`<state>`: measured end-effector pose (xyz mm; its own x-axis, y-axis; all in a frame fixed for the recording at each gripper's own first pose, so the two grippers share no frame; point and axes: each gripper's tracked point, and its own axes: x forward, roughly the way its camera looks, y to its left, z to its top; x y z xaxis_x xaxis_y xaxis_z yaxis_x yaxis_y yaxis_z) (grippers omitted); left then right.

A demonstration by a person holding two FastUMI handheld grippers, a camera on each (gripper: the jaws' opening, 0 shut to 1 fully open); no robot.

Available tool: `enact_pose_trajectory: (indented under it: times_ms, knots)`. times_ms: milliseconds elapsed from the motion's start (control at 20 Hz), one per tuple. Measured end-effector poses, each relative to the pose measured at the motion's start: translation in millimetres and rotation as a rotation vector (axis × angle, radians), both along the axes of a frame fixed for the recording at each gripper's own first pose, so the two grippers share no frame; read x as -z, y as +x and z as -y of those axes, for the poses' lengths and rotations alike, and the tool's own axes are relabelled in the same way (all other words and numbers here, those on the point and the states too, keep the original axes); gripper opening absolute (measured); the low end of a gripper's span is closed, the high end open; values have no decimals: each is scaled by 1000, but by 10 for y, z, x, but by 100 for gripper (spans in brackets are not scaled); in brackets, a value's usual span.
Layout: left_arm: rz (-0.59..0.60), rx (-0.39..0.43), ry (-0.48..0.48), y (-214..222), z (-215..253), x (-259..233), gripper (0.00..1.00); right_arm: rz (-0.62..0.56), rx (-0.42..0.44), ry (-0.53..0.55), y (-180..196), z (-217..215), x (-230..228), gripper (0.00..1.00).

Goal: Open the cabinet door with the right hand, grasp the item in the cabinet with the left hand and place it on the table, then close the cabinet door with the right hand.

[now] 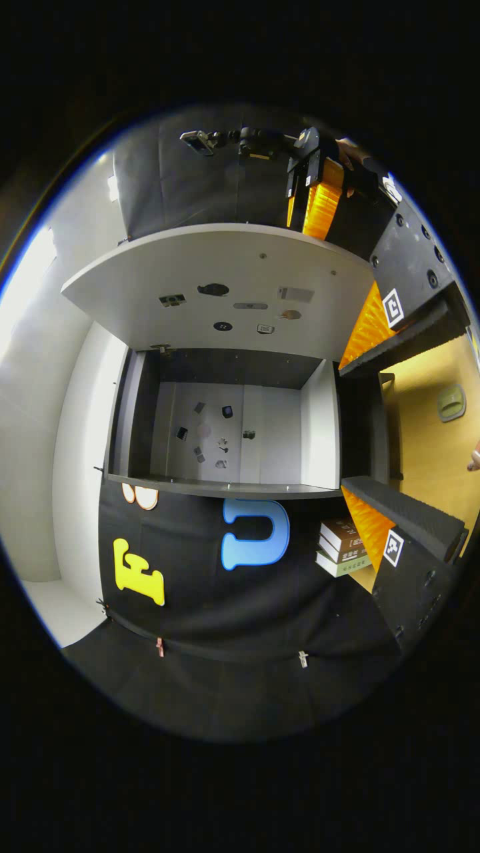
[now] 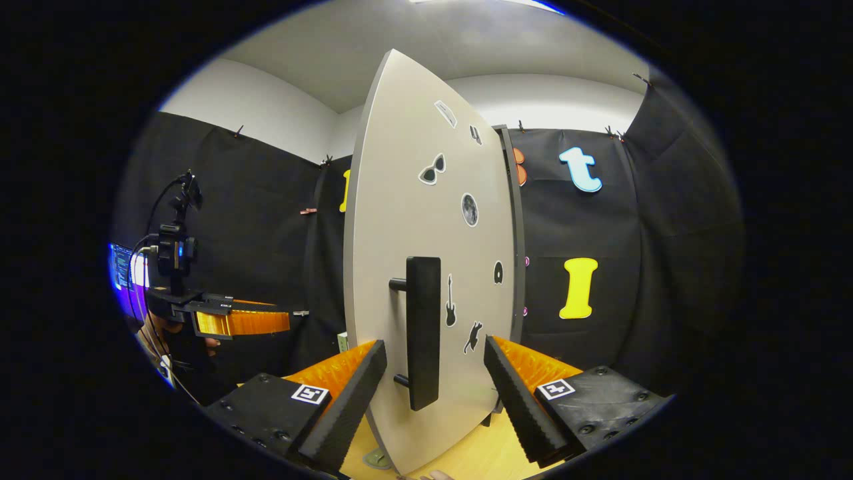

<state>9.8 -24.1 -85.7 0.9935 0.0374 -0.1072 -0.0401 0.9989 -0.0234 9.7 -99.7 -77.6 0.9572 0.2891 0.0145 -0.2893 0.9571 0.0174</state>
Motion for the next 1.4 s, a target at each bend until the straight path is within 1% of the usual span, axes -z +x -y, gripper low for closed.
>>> enact_pose_trajectory:
  times_ms: [50, 100, 150, 200, 250, 300, 350, 500, 550, 600, 700, 850, 1000, 1150, 1200, 1250, 1400]
  knots:
    - [-3, 27, 2, 9, -71, 25, 92, 5, 21, -5, 16, -70, 11, 97]
    - [-7, 54, 2, 12, -135, 36, 94, 7, 38, -9, 59, -157, 33, 97]
    - [-11, 72, 4, -7, -214, 45, 94, 6, 53, -11, 111, -259, 55, 97]
    - [-13, 81, 8, -15, -306, 48, 92, 3, 68, -10, 205, -399, 74, 97]
    - [-10, 85, 10, -5, -406, 49, 94, -1, 79, -9, 265, -516, 96, 97]
    - [-7, 89, 7, -1, -480, 42, 94, -10, 92, -11, 326, -655, 142, 100]
    - [-6, 96, 1, 0, -538, 53, 94, -18, 99, -16, 372, -766, 177, 97]
    - [1, 121, -3, -9, -655, 3, 94, -28, 116, -12, 521, -1052, 204, 97]
    - [5, 128, 3, -3, -682, -7, 92, -17, 123, 2, 531, -1087, 167, 98]
    - [12, 136, 9, 2, -690, -32, 94, -1, 146, 10, 544, -1054, 95, 98]
    - [17, 151, 8, 12, -636, -60, 94, 20, 216, 8, 565, -902, -11, 97]
    - [29, 173, -23, 52, -469, -96, 94, 0, 267, 25, 513, -774, -53, 97]
    - [52, 163, -25, 115, -418, -153, 94, 9, 347, -19, 431, -580, -136, 98]
    - [64, 160, -6, 247, -242, -247, 94, 14, 369, -69, 389, -577, -175, 98]
    - [68, 153, 2, 277, -201, -266, 91, 15, 376, -73, 375, -550, -204, 98]
    - [70, 147, 7, 296, -146, -278, 94, 15, 373, -68, 376, -539, -221, 98]
    - [68, 122, 0, 384, -22, -286, 94, 8, 361, -33, 378, -493, -270, 98]
